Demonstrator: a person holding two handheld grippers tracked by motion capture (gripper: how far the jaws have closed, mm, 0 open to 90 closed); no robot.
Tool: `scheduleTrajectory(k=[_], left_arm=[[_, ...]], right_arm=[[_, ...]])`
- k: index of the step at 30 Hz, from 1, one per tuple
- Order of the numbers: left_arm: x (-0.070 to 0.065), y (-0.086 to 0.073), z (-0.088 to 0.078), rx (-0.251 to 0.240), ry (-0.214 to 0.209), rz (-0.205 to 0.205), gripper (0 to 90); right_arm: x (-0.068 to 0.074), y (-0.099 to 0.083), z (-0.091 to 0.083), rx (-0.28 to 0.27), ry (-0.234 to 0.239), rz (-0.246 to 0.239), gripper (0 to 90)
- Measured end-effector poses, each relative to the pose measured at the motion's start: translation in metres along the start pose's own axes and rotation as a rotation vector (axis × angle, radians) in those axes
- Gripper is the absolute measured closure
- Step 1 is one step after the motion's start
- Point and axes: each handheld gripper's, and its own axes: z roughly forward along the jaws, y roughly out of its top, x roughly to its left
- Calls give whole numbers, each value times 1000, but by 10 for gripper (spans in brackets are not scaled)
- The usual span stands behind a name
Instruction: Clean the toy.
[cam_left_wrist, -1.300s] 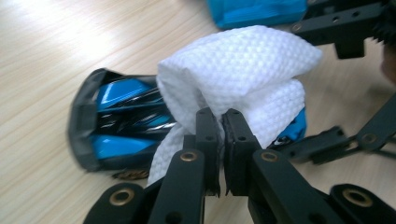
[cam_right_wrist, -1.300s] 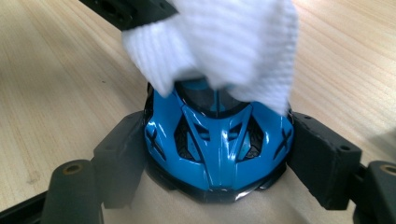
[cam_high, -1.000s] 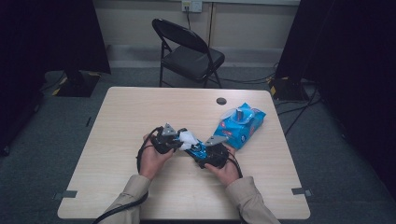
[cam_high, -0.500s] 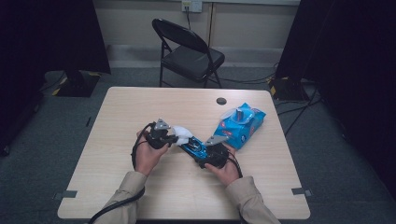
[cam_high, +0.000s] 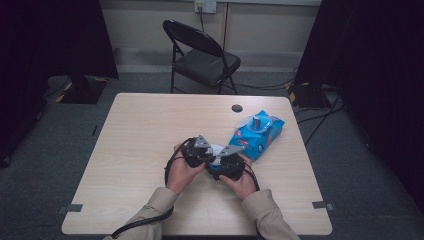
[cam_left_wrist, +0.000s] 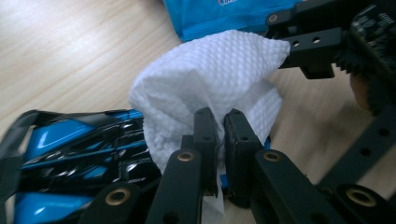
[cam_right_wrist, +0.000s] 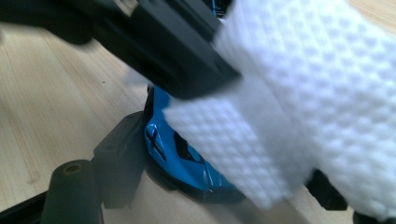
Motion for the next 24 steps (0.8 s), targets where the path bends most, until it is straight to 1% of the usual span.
scheduleTrajectory(k=[2, 5, 7, 8, 9, 10, 11, 12, 13, 14, 15, 18, 21, 23, 24], left_arm=[[1, 1, 1, -1, -5, -16, 845], [5, 3, 1, 3, 11, -8, 844], [8, 4, 0, -3, 24, -14, 843], [10, 5, 0, -7, 27, -19, 843], [13, 6, 1, -15, 17, -33, 846], [13, 6, 1, -15, 17, -33, 845], [15, 7, 1, -9, 36, -16, 842], [15, 8, 2, -8, 43, -24, 842], [19, 9, 2, -6, 50, -23, 838], [20, 9, 2, -12, 49, -44, 834], [24, 9, 2, -13, 41, -54, 832], [27, 10, 3, -16, 41, -60, 833], [29, 13, 2, -9, 77, -43, 837], [32, 14, 1, -5, 107, -44, 841], [34, 14, 1, -1, 110, -44, 842]], right_arm=[[0, 0, 0, 0, -1, -1, 247], [0, 0, 0, -1, 0, 0, 247], [1, 0, 0, -1, -2, -3, 248], [1, 0, 0, -1, -2, -3, 248], [1, 0, 0, -3, -3, -4, 248], [1, 0, 0, -3, -3, -4, 248], [1, 0, 0, -2, -4, -5, 248], [1, 0, 0, -2, -4, -5, 248], [1, 0, 0, -2, -4, -6, 247], [0, 0, 0, -2, -2, -6, 248], [0, 0, 0, -1, -1, -5, 247], [0, 0, 0, -1, -2, -5, 248], [0, 0, 0, -1, -1, -5, 248], [0, 0, 0, -1, -1, -4, 248], [0, 0, 0, -1, -1, -4, 248]])
